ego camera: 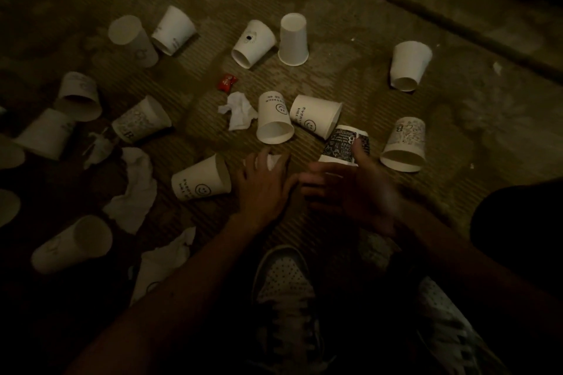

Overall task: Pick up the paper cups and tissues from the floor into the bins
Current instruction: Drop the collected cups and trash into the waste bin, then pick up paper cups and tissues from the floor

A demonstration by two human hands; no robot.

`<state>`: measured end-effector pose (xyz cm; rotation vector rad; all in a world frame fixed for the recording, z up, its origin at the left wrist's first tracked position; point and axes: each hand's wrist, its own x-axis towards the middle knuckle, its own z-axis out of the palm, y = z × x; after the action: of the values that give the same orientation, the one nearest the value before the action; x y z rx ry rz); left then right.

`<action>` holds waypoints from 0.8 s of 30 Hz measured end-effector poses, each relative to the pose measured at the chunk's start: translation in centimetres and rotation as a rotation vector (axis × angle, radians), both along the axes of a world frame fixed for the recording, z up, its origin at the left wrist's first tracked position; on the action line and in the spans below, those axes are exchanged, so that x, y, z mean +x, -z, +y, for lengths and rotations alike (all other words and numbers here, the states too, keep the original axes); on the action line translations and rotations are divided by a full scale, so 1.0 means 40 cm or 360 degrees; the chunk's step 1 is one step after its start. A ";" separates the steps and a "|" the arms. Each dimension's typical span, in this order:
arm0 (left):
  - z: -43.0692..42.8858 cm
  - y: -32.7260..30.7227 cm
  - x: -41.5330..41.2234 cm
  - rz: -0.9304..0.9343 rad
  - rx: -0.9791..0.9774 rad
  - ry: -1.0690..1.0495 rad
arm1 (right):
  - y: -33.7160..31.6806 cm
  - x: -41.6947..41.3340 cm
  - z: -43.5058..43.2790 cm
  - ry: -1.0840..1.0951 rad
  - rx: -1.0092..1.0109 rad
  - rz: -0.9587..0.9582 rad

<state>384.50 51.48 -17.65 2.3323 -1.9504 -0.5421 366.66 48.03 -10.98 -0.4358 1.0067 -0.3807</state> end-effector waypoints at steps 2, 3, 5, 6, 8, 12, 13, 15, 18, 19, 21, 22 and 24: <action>0.006 0.008 0.007 -0.0096 -0.0162 0.0111 | 0.005 -0.007 0.003 -0.0006 -0.0001 0.0041; 0.007 0.010 0.013 -0.0079 -0.0314 0.0140 | 0.006 -0.010 0.004 -0.0017 -0.0010 0.0069; 0.002 0.014 0.026 0.0018 -0.0449 0.0150 | 0.005 -0.008 0.003 -0.0005 -0.0055 0.0165; 0.001 0.011 0.030 0.0118 -0.0411 0.0128 | 0.003 -0.005 0.003 0.0025 -0.0119 0.0285; 0.001 0.001 0.025 0.0268 -0.0347 0.0076 | 0.003 -0.005 -0.003 -0.0026 -0.0433 0.0711; -0.003 -0.025 -0.010 0.0343 -0.0389 0.0032 | 0.049 -0.028 -0.032 -0.0281 -0.1238 0.1529; -0.009 -0.032 -0.018 0.0368 -0.0401 0.0030 | 0.061 -0.031 -0.039 -0.0336 -0.1338 0.1650; -0.024 -0.044 -0.031 0.0386 -0.0376 0.0040 | 0.079 -0.032 -0.050 -0.0385 -0.1421 0.1795; -0.040 -0.062 -0.043 0.0454 -0.0272 -0.0006 | 0.095 -0.025 -0.059 -0.0353 -0.1404 0.1863; -0.045 -0.068 -0.045 0.0495 -0.0228 -0.0050 | 0.097 -0.023 -0.062 -0.0369 -0.1389 0.1869; -0.060 -0.074 -0.044 0.0556 -0.0138 -0.0122 | 0.096 -0.021 -0.074 -0.0418 -0.1333 0.1866; -0.064 -0.074 -0.043 0.0518 -0.0130 -0.0103 | 0.093 -0.022 -0.080 -0.0418 -0.1313 0.1840; -0.063 -0.067 -0.042 0.0341 -0.0154 0.0081 | 0.087 -0.025 -0.086 -0.0320 -0.1291 0.1711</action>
<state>382.83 48.94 -14.95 2.0775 -1.8975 -0.6553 365.65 44.60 -14.46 -1.5701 1.8070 -0.3568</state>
